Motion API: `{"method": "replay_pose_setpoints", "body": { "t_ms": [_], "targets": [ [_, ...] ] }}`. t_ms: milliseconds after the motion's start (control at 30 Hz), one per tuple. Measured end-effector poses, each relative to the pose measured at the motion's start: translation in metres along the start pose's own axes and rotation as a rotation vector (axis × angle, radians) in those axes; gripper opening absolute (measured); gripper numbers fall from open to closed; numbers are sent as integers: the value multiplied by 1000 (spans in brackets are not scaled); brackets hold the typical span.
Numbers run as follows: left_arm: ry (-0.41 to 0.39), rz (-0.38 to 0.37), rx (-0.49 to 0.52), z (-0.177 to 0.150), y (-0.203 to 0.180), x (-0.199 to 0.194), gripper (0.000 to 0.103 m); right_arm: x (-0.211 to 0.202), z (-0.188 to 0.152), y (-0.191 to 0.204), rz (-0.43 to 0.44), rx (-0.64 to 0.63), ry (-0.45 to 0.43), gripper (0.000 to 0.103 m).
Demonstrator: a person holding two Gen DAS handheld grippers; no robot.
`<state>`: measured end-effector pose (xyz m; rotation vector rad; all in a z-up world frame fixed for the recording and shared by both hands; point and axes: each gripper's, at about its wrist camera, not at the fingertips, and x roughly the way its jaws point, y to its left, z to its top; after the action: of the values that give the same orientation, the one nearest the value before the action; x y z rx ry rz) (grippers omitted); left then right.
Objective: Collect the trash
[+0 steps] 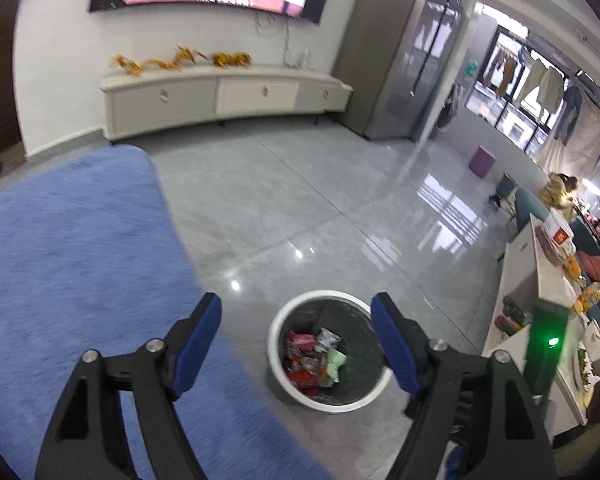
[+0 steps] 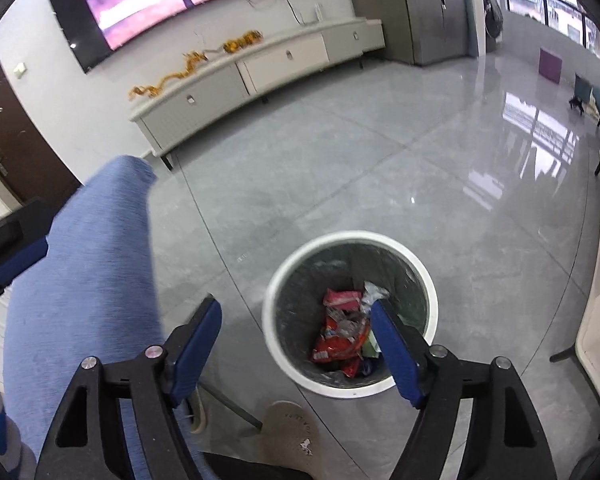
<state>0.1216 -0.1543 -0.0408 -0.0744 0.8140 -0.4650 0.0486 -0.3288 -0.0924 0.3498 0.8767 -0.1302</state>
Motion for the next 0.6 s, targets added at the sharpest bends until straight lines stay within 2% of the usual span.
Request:
{"method": "replay_pose_setpoints", "body": {
  "t_ms": [200, 433, 600],
  "targets": [
    [-104, 50, -24, -17, 28, -70, 82, -46, -9, 43, 52, -75, -79, 86],
    [-213, 215, -35, -47, 56, -136, 82, -88, -28, 90, 109, -172, -166, 92],
    [-256, 285, -60, -68, 73, -166, 83, -104, -43, 113, 127, -227, -228, 96]
  ]
}}
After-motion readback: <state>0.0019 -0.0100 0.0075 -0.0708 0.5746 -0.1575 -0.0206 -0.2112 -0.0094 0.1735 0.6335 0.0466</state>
